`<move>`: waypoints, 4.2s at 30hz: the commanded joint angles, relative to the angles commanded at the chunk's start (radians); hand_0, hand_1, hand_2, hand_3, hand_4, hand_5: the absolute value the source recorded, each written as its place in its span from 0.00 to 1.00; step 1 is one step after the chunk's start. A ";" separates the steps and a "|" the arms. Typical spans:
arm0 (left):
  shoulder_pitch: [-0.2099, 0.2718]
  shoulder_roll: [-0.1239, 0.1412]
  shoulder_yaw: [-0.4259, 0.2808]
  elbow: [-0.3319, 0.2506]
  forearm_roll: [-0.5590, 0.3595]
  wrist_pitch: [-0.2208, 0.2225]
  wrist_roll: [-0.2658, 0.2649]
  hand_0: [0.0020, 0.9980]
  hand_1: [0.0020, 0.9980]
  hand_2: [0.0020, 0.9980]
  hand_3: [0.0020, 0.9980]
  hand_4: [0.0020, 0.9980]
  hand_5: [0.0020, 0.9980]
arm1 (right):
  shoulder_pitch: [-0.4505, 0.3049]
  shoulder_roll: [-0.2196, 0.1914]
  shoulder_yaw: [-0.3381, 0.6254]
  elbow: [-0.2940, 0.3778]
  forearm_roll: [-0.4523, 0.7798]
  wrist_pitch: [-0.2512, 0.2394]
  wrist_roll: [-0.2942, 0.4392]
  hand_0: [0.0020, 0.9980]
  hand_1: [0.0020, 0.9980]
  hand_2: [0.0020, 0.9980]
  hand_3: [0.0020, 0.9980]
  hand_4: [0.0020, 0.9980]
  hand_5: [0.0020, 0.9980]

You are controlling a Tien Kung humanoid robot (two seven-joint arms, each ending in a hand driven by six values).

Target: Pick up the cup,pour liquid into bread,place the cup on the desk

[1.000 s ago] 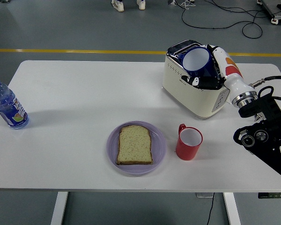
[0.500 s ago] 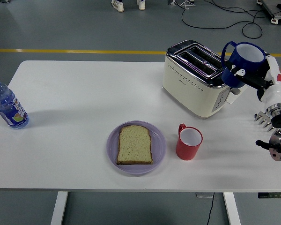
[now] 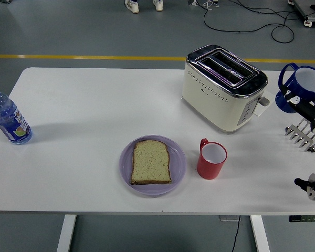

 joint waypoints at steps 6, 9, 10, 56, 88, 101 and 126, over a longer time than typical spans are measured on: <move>0.001 0.000 0.004 0.001 -0.002 -0.001 0.001 0.65 0.64 0.64 0.53 0.30 0.77 | -0.035 0.061 0.004 -0.109 -0.039 -0.026 0.085 0.49 0.41 0.55 0.54 0.58 0.00; 0.002 0.000 0.007 0.001 -0.003 -0.001 0.002 0.65 0.64 0.64 0.53 0.30 0.77 | -0.046 0.087 0.003 -0.154 -0.024 -0.039 0.143 0.48 0.41 0.54 0.54 0.58 0.00; 0.002 0.000 0.007 0.001 -0.003 -0.001 0.002 0.65 0.64 0.64 0.53 0.30 0.77 | -0.047 0.090 0.003 -0.162 -0.021 -0.042 0.155 0.48 0.41 0.54 0.54 0.58 0.00; 0.008 0.000 0.038 0.003 -0.017 -0.001 0.004 0.65 0.64 0.64 0.53 0.30 0.76 | -0.055 0.165 -0.138 -0.477 0.113 -0.040 0.282 0.43 0.42 0.55 0.54 0.58 0.00; 0.000 0.000 0.030 0.003 -0.017 -0.001 0.003 0.65 0.64 0.64 0.53 0.29 0.77 | -0.027 0.186 -0.241 -0.501 0.132 -0.038 0.282 0.45 0.41 0.55 0.53 0.63 0.00; -0.001 0.000 0.028 0.002 -0.015 -0.002 0.004 0.65 0.64 0.64 0.53 0.29 0.77 | -0.027 0.187 -0.229 -0.507 0.073 -0.014 0.282 0.53 0.43 0.56 0.68 0.86 0.15; 0.005 0.000 0.037 0.004 -0.018 -0.002 0.005 0.65 0.64 0.64 0.53 0.29 0.77 | -0.035 0.187 -0.205 -0.517 0.017 -0.011 0.270 0.72 0.55 0.73 0.87 0.91 0.13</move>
